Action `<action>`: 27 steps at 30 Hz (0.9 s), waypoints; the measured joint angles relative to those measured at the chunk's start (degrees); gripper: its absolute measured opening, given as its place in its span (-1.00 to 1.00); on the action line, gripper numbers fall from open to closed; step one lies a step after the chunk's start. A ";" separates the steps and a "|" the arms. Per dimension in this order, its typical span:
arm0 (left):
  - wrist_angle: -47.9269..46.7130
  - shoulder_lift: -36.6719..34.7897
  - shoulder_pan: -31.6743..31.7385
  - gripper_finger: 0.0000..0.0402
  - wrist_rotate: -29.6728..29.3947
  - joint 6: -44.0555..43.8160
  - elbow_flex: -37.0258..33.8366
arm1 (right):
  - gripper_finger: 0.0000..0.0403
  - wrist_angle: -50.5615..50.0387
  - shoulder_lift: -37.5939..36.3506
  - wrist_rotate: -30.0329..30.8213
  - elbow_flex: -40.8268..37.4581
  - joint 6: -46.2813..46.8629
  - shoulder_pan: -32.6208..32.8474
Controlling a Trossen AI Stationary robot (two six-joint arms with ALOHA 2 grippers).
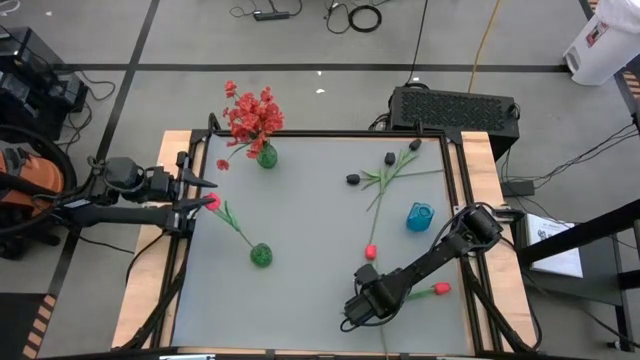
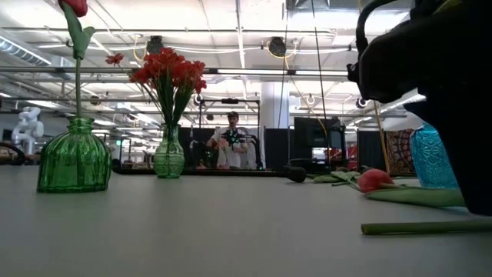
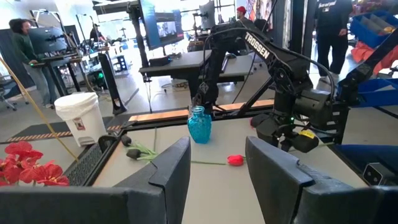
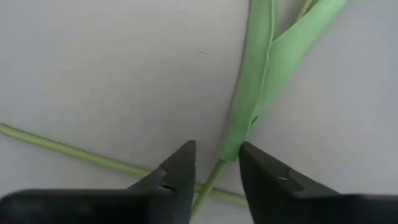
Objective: Sort flowers into vase by color
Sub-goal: Put the top red flower into the bottom green vase
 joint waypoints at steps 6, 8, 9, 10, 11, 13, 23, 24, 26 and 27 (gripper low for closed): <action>0.00 0.00 0.01 -0.19 0.02 0.00 0.00 | -0.84 -0.22 0.00 -0.06 0.00 0.00 -0.02; -0.01 0.00 0.02 -0.19 0.02 0.00 0.00 | -0.95 -0.26 0.00 -0.06 0.00 0.00 -0.02; 0.00 0.00 0.00 -0.19 0.02 0.00 0.00 | -0.96 -0.30 0.00 -0.06 0.00 0.01 -0.08; 0.00 0.00 0.02 -0.19 0.02 0.00 0.00 | -0.96 -0.35 -0.01 -0.06 0.00 0.02 -0.12; 0.00 0.00 0.02 -0.19 0.02 0.00 0.00 | -0.96 -0.48 -0.02 0.01 0.00 0.02 -0.21; 0.00 0.00 0.01 -0.19 0.02 0.00 0.00 | -0.98 -1.05 -0.02 0.58 0.00 0.25 -0.43; 1.08 0.00 0.01 -0.19 0.02 0.09 -0.02 | -0.99 -2.78 -2.69 9.30 0.00 -3.93 -2.33; 1.49 0.00 0.01 -0.19 0.02 0.11 -0.02 | -0.99 -2.77 -3.37 11.03 0.00 -4.72 -2.63; 2.13 0.00 0.00 -0.19 0.03 0.11 -0.02 | -1.00 -2.66 -4.90 14.96 0.02 -6.24 -3.14; 2.45 0.02 0.01 -0.19 0.04 0.11 -0.02 | -1.00 -2.38 -5.73 16.93 0.03 -7.07 -3.45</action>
